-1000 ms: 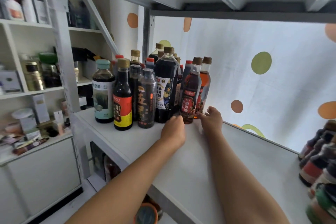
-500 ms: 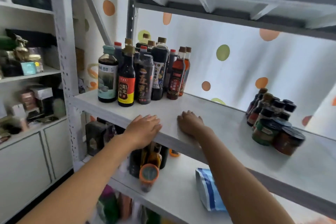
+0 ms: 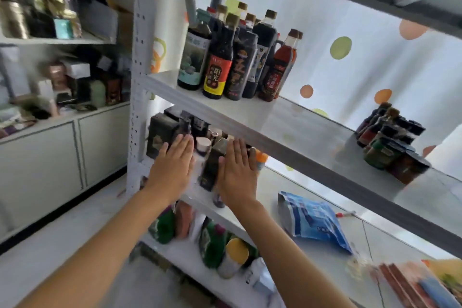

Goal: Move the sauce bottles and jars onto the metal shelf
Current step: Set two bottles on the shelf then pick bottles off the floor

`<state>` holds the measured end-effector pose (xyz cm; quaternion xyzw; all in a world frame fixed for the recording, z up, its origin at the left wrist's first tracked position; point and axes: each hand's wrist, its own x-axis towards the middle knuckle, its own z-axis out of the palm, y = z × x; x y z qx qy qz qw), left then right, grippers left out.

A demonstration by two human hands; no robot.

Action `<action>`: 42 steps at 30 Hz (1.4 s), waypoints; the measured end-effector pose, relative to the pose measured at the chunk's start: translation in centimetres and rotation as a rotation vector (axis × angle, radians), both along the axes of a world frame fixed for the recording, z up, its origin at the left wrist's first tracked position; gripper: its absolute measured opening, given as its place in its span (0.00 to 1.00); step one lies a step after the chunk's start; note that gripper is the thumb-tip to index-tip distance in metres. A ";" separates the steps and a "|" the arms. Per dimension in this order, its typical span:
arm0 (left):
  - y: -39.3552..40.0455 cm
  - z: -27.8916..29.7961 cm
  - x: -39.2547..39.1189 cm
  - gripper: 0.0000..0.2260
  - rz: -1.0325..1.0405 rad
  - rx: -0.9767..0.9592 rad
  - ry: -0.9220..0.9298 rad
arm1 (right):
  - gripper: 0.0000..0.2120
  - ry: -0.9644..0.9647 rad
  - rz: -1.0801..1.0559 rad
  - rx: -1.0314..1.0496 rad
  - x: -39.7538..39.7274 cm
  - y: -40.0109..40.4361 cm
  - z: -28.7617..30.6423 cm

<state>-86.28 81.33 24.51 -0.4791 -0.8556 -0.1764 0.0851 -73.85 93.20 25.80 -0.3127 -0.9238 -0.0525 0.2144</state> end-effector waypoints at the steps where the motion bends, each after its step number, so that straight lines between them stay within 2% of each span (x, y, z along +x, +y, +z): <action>1: -1.0 -0.7 -0.4 0.25 0.037 -0.012 -0.020 | 0.31 -0.035 0.054 -0.017 -1.1 -0.9 -0.8; 6: -7.3 -5.3 -3.5 0.25 0.274 -0.063 -0.093 | 0.27 -0.185 0.310 -0.084 -7.7 -5.7 -5.6; 13: -15.6 -12.0 -5.7 0.23 0.587 -0.070 -0.266 | 0.29 -0.373 0.650 -0.185 -14.9 -12.8 -13.5; 21: -20.6 -23.4 -3.8 0.23 0.917 -0.233 -0.597 | 0.26 -0.735 0.882 -0.364 -17.0 -18.5 -25.9; 23: -21.0 -27.1 -2.9 0.23 1.049 -0.208 -0.700 | 0.25 -0.818 0.928 -0.459 -16.5 -19.2 -29.6; 28: -21.1 -37.1 0.4 0.23 1.275 -0.073 -0.945 | 0.24 -1.057 0.893 -0.542 -14.3 -19.1 -39.1; 31: -20.9 -42.8 1.7 0.24 1.312 -0.106 -1.070 | 0.25 -1.161 0.782 -0.570 -13.8 -18.4 -44.4; 36: -21.5 -52.3 1.8 0.23 1.365 -0.099 -1.128 | 0.26 -1.272 0.779 -0.540 -14.7 -17.8 -53.6; 42: -23.3 -64.9 1.8 0.22 1.624 0.220 -1.245 | 0.27 -1.270 0.796 -0.608 -17.3 -18.9 -66.1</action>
